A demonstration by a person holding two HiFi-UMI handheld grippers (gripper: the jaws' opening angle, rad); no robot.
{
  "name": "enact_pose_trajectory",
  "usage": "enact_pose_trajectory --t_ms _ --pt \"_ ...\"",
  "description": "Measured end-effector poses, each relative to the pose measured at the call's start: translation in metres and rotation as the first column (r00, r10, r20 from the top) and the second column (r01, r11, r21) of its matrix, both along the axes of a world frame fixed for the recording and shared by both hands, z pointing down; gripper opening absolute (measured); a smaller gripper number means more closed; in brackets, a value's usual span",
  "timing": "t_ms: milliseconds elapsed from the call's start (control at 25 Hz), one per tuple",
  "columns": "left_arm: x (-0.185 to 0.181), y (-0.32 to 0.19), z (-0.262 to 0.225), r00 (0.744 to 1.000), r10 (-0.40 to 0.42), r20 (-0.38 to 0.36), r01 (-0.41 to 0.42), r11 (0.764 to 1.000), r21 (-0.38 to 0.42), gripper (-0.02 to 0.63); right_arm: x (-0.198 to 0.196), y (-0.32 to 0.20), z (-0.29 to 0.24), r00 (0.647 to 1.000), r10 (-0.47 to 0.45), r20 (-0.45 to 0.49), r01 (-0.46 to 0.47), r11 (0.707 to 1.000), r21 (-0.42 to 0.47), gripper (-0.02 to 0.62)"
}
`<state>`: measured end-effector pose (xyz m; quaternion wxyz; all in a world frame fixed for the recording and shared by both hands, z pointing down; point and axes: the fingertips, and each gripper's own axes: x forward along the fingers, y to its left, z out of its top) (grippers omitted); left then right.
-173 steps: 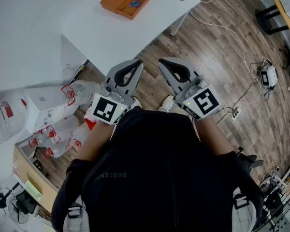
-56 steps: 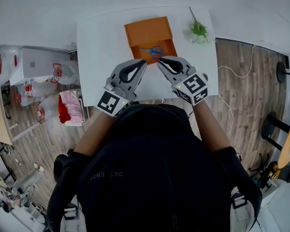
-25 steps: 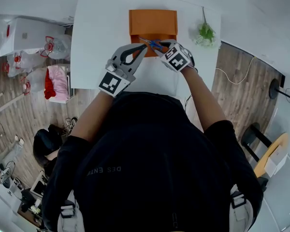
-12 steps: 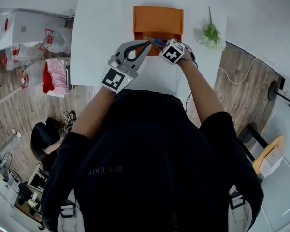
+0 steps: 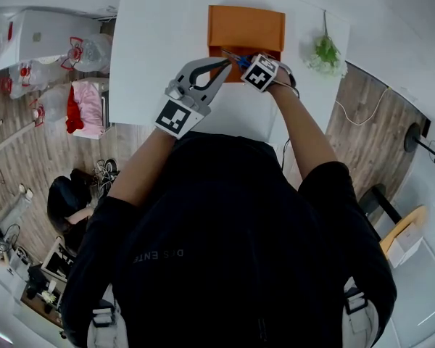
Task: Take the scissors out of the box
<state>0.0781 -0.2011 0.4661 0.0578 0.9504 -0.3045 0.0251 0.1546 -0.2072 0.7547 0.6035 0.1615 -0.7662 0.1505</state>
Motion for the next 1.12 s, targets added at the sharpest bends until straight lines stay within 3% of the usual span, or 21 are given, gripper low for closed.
enact_pose_trajectory --t_ms 400,600,1120 --pt "-0.013 0.0 0.003 1.0 -0.015 0.008 0.015 1.0 -0.009 0.02 0.0 -0.002 0.003 0.999 -0.004 -0.034 0.003 1.0 -0.02 0.143" --pt "-0.016 0.001 0.002 1.0 -0.02 0.007 0.02 1.0 -0.012 0.02 0.002 -0.003 0.004 0.998 0.0 -0.057 -0.001 1.0 -0.028 0.1" --pt "-0.027 0.008 0.002 1.0 -0.024 0.018 0.024 1.0 -0.007 0.021 0.007 0.003 -0.006 0.999 0.001 -0.051 -0.001 1.0 -0.006 0.092"
